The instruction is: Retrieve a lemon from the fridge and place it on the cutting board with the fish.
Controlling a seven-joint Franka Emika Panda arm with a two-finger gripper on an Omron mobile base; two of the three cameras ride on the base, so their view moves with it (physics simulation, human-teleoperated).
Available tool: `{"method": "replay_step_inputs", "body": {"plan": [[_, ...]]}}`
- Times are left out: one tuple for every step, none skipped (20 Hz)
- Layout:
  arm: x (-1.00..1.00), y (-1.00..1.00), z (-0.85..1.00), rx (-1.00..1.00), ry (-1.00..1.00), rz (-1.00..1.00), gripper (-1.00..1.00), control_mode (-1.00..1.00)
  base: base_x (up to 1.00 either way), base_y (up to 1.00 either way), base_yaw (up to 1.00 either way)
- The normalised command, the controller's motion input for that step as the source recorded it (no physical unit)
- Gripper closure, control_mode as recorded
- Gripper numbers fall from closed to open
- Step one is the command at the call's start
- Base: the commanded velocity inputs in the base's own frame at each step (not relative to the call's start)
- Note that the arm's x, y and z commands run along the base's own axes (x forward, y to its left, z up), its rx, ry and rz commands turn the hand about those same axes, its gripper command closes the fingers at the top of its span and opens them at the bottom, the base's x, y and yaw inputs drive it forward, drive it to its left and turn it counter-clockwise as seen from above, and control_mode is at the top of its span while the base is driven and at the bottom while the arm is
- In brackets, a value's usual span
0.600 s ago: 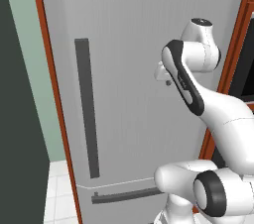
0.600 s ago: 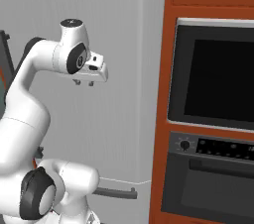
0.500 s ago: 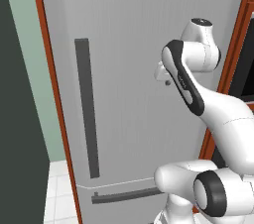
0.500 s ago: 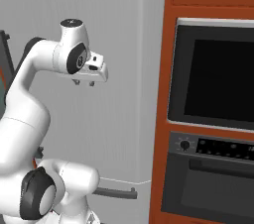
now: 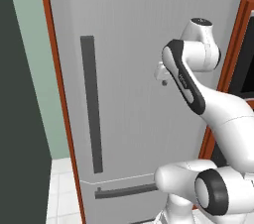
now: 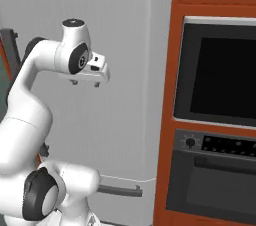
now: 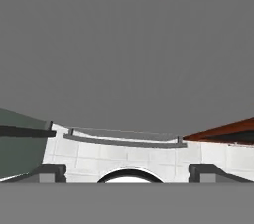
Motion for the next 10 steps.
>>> {"method": "replay_step_inputs", "body": {"plan": [[0.00,0.00,0.00,0.00,0.00,0.00,-1.00,1.00,-0.95,0.12,-0.20],[0.00,0.00,0.00,0.00,0.00,0.00,-1.00,1.00,-1.00,0.31,-0.28],[0.00,0.00,0.00,0.00,0.00,0.00,-1.00,1.00,-0.90,0.40,-0.29],[0.00,0.00,0.00,0.00,0.00,0.00,-1.00,1.00,-0.79,0.38,-0.25],[0.00,0.00,0.00,0.00,0.00,0.00,-1.00,1.00,-0.78,0.33,-0.22],[0.00,0.00,0.00,0.00,0.00,0.00,-1.00,1.00,-0.79,0.16,-0.19],[0.00,0.00,0.00,0.00,0.00,0.00,-1.00,1.00,-0.70,0.16,-0.19],[0.00,0.00,0.00,0.00,0.00,0.00,-1.00,1.00,-0.48,0.01,-0.19],[0.00,0.00,0.00,0.00,0.00,0.00,-1.00,1.00,-0.34,0.00,-0.18],[0.00,0.00,0.00,0.00,0.00,0.00,-1.00,1.00,-0.26,0.00,-0.15]]}}
